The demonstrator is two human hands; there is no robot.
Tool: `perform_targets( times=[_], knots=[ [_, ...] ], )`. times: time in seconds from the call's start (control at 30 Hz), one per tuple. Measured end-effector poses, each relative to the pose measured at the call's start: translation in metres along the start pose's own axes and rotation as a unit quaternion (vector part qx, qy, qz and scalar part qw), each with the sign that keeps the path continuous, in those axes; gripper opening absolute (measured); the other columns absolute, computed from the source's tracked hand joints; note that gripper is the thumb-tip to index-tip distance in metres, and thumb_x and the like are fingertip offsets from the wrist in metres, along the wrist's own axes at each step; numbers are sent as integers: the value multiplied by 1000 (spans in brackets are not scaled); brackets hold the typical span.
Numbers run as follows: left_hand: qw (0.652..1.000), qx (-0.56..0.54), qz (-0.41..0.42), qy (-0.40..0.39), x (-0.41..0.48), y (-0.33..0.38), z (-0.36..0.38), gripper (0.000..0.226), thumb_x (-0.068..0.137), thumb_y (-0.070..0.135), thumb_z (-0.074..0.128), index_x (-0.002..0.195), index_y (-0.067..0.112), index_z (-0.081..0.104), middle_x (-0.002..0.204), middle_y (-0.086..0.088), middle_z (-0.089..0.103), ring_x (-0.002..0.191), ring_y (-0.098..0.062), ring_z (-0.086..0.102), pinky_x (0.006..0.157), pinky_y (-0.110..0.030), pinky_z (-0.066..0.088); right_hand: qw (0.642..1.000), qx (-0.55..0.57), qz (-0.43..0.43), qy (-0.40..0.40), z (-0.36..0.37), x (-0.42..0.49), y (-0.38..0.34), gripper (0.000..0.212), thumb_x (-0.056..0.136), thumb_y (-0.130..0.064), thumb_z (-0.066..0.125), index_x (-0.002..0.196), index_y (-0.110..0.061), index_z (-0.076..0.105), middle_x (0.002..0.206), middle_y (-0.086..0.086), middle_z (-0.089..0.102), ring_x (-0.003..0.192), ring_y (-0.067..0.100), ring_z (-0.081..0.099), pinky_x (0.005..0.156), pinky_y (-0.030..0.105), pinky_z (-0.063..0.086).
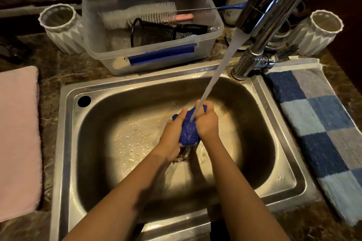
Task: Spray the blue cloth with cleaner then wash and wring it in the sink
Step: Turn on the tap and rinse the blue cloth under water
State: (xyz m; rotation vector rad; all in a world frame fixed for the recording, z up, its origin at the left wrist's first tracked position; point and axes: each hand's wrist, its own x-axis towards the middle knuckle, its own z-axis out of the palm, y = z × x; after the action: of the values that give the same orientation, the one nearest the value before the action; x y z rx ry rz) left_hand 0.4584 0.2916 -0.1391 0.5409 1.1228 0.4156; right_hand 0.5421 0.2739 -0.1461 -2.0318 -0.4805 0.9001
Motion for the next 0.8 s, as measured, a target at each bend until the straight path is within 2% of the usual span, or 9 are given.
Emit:
perform_targets(
  times=[0.07, 0.17, 0.23, 0.33, 0.43, 0.53, 0.6, 0.7, 0.8],
  knots=[
    [1000, -21, -11, -11, -3, 3, -4, 25, 90, 38, 53, 93, 18, 67, 83, -1, 74, 79, -17, 70, 67, -32, 57, 999, 4, -30, -33, -5, -5, 1, 7, 98, -29, 35, 100, -27, 41, 89, -1, 55, 78, 13, 55, 66, 25, 45],
    [997, -65, -42, 17, 0, 12, -1, 33, 86, 40, 58, 105, 13, 64, 89, -6, 70, 80, -20, 67, 60, -32, 55, 992, 10, -103, -73, -8, -23, 7, 15, 97, -29, 39, 111, -29, 46, 102, -2, 56, 94, 17, 59, 79, 33, 54],
    [996, -59, -52, 37, 3, 17, 0, 31, 88, 40, 56, 96, 10, 62, 77, -6, 68, 67, -17, 67, 55, -27, 54, 985, -47, -144, -81, -3, -42, 8, 31, 95, -36, 43, 122, -23, 46, 114, 2, 50, 96, 16, 58, 83, 32, 54],
    [998, -14, -52, 33, -2, 11, 4, 38, 96, 39, 40, 78, 10, 56, 55, -3, 61, 49, -11, 60, 39, -14, 48, 970, -180, -163, -9, 8, -57, 0, 40, 89, -47, 47, 122, -25, 45, 111, -1, 45, 85, 11, 55, 77, 23, 53],
    [1000, -20, -19, 11, -7, 6, 12, 40, 99, 36, 31, 77, 14, 57, 64, -1, 59, 57, -10, 56, 42, -11, 47, 978, -180, -82, 65, 10, -50, -17, 40, 88, -52, 46, 110, -21, 54, 103, -2, 57, 85, 15, 58, 74, 25, 48],
    [999, -40, -12, 12, -5, 10, 18, 37, 99, 28, 37, 73, 17, 61, 47, 5, 62, 43, -5, 60, 44, -15, 48, 984, -134, -45, 104, 7, -36, -25, 38, 91, -49, 42, 95, -17, 63, 85, -1, 62, 74, 13, 54, 66, 25, 41],
    [1000, -19, -11, 19, -4, 12, 20, 35, 98, 21, 39, 71, 16, 59, 49, 2, 61, 45, -8, 59, 45, -17, 47, 989, -108, -13, 103, 1, -25, -25, 37, 94, -43, 42, 91, -14, 65, 77, -1, 58, 73, 16, 54, 66, 27, 42],
    [999, 18, -3, 51, -7, 13, 22, 27, 97, 19, 43, 74, 15, 57, 67, -4, 59, 63, -15, 58, 56, -24, 48, 996, -7, 61, 68, -2, -13, -17, 32, 93, -27, 46, 68, -12, 59, 66, 2, 56, 74, 24, 57, 76, 36, 50],
    [996, 46, 7, 70, -2, 10, 18, 20, 94, 26, 49, 79, 17, 58, 76, -5, 63, 70, -18, 62, 63, -27, 51, 994, 51, 87, 32, -1, -8, -12, 36, 95, -33, 42, 63, -18, 51, 71, 5, 57, 81, 26, 59, 90, 46, 51]
  ],
)
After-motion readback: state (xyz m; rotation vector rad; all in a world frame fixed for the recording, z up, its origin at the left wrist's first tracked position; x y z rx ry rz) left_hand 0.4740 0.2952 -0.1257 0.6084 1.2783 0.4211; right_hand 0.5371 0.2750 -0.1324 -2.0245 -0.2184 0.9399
